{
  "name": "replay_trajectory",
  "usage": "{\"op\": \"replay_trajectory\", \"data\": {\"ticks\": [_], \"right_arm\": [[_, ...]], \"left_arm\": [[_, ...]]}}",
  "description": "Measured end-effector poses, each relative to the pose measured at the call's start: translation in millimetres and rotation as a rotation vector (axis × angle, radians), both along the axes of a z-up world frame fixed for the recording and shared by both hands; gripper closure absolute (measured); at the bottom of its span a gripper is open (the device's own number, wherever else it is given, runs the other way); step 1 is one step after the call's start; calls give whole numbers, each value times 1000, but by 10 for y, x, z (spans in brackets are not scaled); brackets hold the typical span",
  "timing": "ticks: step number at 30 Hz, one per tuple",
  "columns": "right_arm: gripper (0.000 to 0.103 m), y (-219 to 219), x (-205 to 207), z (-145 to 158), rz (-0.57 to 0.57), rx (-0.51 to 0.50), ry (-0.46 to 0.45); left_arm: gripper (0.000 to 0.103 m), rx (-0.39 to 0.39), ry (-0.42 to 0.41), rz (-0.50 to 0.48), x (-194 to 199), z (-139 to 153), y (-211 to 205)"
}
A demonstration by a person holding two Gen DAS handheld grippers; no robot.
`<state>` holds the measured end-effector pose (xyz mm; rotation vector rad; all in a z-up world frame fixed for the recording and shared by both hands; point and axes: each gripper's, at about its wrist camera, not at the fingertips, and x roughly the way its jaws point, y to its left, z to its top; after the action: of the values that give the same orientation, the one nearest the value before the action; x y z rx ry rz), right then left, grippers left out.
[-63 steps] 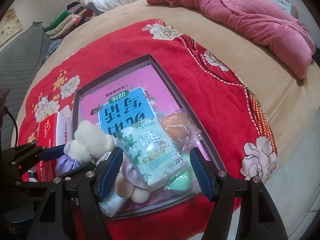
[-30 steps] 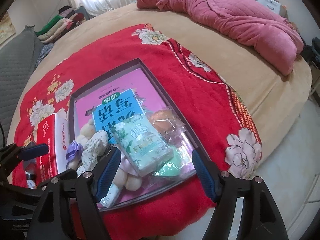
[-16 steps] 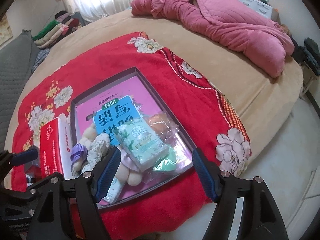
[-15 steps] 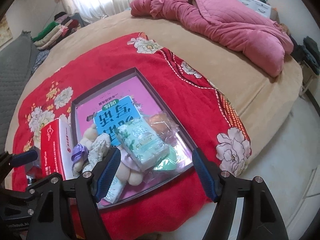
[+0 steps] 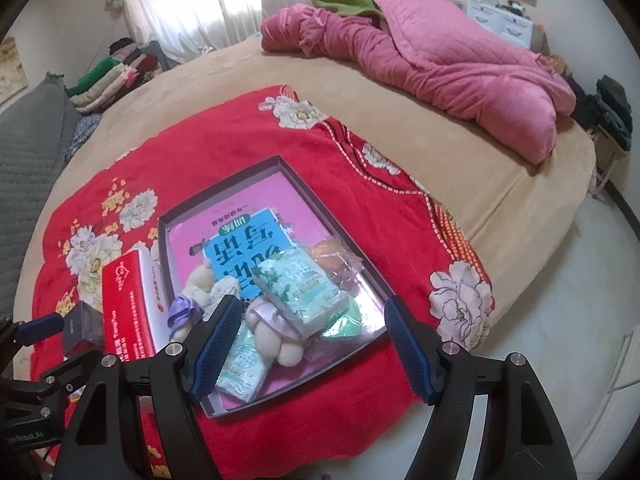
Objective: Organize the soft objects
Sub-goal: 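Move both tools back over the remaining items beside the tray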
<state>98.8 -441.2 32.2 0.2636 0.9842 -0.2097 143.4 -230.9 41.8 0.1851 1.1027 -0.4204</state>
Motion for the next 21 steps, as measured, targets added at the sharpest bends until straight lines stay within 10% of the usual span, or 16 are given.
{"op": "replay_trajectory", "data": {"ticks": [21], "right_arm": [[28, 833, -160, 784, 176, -87, -171]], "left_arm": [[20, -25, -113, 142, -389, 479, 840]]}}
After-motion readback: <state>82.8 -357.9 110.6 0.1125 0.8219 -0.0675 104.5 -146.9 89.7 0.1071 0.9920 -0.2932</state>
